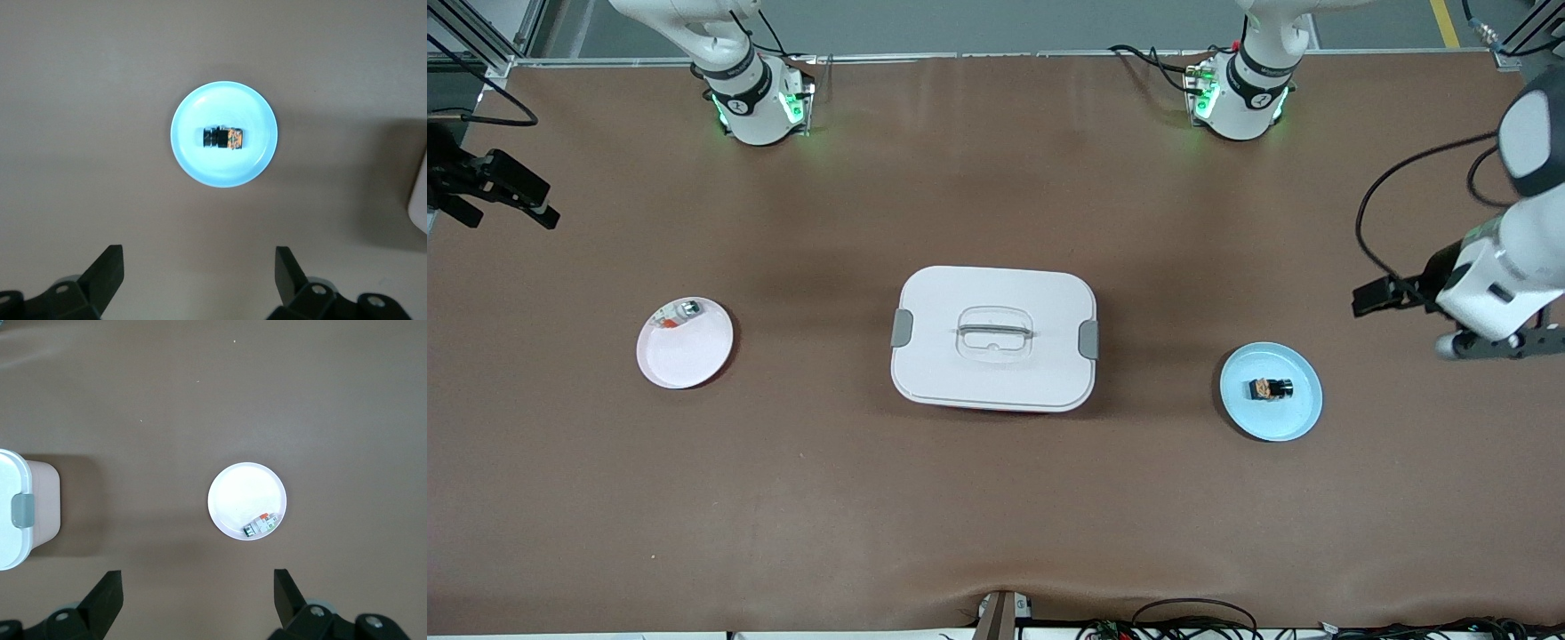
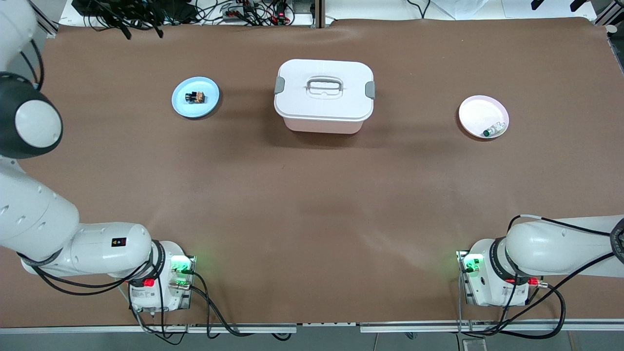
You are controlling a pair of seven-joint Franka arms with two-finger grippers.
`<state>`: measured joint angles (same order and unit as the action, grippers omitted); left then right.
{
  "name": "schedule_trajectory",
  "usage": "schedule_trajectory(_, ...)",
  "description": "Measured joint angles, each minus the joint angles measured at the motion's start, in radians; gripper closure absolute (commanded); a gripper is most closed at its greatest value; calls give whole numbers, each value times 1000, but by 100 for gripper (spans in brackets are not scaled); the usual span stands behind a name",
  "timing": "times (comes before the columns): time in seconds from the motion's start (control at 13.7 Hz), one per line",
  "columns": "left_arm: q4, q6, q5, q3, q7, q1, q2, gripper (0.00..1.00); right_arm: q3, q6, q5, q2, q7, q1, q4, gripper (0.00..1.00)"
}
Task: Transfer orange switch to right arm and place
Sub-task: 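Move the left gripper down over the switch on the blue plate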
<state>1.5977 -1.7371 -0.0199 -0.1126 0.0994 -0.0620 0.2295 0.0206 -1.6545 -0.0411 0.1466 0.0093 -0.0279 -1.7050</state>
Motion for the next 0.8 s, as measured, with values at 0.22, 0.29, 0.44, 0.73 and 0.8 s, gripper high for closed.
schedule_trajectory(0.22, 67, -144, 0, -4, -3, 2, 55, 0, 0, 0, 0, 0, 0, 0, 0, 0)
schedule_trajectory(0.29, 107, -211, -2, -5, -3, 5, 63, 0, 0, 0, 0, 0, 0, 0, 0, 0)
schedule_trajectory(0.44, 204, -362, -9, -6, -3, 7, 72, 0, 0, 0, 0, 0, 0, 0, 0, 0)
schedule_trajectory(0.73, 295, -511, -61, -6, -5, 7, 133, 0, 0, 0, 0, 0, 0, 0, 0, 0)
schedule_trajectory(0.8, 297, -531, -81, -6, -5, 7, 155, 0, 0, 0, 0, 0, 0, 0, 0, 0)
